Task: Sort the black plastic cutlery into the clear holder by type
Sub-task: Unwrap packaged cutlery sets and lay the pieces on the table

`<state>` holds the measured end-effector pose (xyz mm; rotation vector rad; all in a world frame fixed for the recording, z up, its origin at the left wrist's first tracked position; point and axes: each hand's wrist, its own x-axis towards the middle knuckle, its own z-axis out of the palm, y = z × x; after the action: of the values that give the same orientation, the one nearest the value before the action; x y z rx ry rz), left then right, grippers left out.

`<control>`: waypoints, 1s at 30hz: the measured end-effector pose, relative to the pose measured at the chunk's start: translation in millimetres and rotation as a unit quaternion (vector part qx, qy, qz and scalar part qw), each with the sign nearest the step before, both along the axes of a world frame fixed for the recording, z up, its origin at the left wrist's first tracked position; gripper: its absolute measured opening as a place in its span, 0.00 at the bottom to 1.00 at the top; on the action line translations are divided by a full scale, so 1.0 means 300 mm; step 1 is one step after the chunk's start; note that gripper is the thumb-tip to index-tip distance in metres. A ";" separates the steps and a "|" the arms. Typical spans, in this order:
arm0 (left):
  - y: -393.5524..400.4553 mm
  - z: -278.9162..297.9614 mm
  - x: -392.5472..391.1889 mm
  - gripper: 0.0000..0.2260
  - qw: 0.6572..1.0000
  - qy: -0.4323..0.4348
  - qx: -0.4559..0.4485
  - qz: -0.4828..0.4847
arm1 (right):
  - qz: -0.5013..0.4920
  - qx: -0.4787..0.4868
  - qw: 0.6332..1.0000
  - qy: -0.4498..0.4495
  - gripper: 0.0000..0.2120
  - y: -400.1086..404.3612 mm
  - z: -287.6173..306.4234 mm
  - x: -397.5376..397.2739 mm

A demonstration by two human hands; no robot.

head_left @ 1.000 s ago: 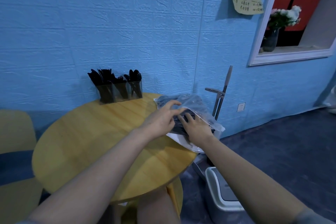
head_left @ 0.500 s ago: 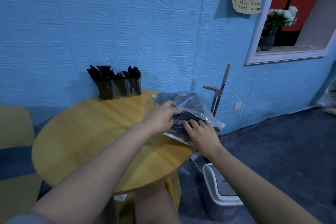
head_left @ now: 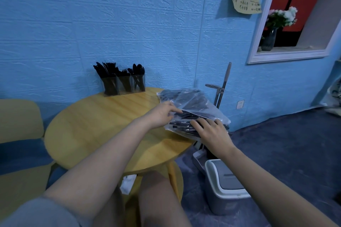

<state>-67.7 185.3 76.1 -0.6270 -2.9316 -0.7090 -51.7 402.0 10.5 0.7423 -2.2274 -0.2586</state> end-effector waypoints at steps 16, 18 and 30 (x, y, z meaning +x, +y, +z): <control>-0.073 -0.001 0.042 0.18 0.974 -0.110 0.198 -0.014 | 0.152 -0.088 0.983 -0.057 0.37 0.005 0.122 0.062; -0.092 0.025 0.066 0.17 0.930 -0.178 0.323 -0.003 | 0.182 -0.100 0.977 -0.058 0.36 -0.035 0.185 0.069; -0.429 0.084 0.090 0.19 0.831 -0.304 0.462 0.064 | 0.295 0.066 0.952 -0.053 0.34 -0.427 0.271 -0.158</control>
<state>-40.7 56.5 101.3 -0.0862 -2.4697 -2.4121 -99.1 273.8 92.0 1.4777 -1.9855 -0.0689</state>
